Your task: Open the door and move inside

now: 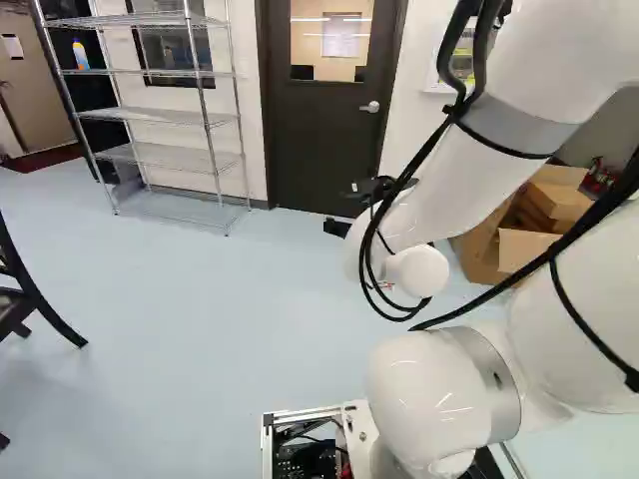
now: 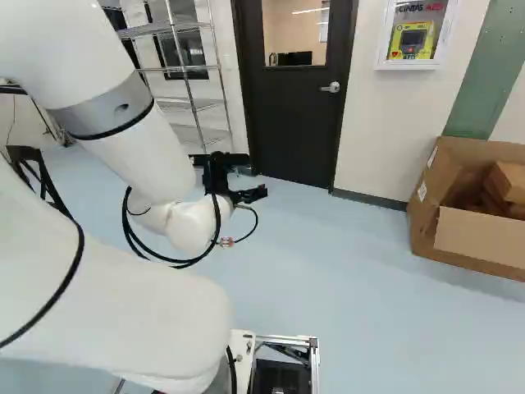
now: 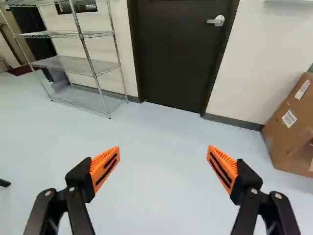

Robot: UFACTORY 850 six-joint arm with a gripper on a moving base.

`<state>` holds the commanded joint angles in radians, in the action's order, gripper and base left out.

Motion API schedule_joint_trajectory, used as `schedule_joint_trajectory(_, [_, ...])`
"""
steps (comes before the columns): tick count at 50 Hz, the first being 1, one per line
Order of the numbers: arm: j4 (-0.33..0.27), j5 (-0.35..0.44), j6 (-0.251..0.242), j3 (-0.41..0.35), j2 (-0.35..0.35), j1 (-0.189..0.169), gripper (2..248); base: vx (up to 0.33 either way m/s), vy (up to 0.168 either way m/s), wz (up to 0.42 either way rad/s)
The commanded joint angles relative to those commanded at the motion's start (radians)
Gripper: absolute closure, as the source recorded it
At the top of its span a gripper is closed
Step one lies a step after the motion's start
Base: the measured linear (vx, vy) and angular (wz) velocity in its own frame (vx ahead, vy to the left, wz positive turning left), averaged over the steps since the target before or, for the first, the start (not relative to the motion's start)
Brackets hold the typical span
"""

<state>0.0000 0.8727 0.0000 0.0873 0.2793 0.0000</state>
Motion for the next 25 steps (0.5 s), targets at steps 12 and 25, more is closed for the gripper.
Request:
schedule_joint_trajectory(12, [0.0,0.0,0.0,0.0,0.0,0.0,3,0.007,-0.018,0.043])
schedule_joint_trajectory(25, [0.0,0.0,0.0,0.0,0.0,0.0,3,0.039,-0.008,-0.02])
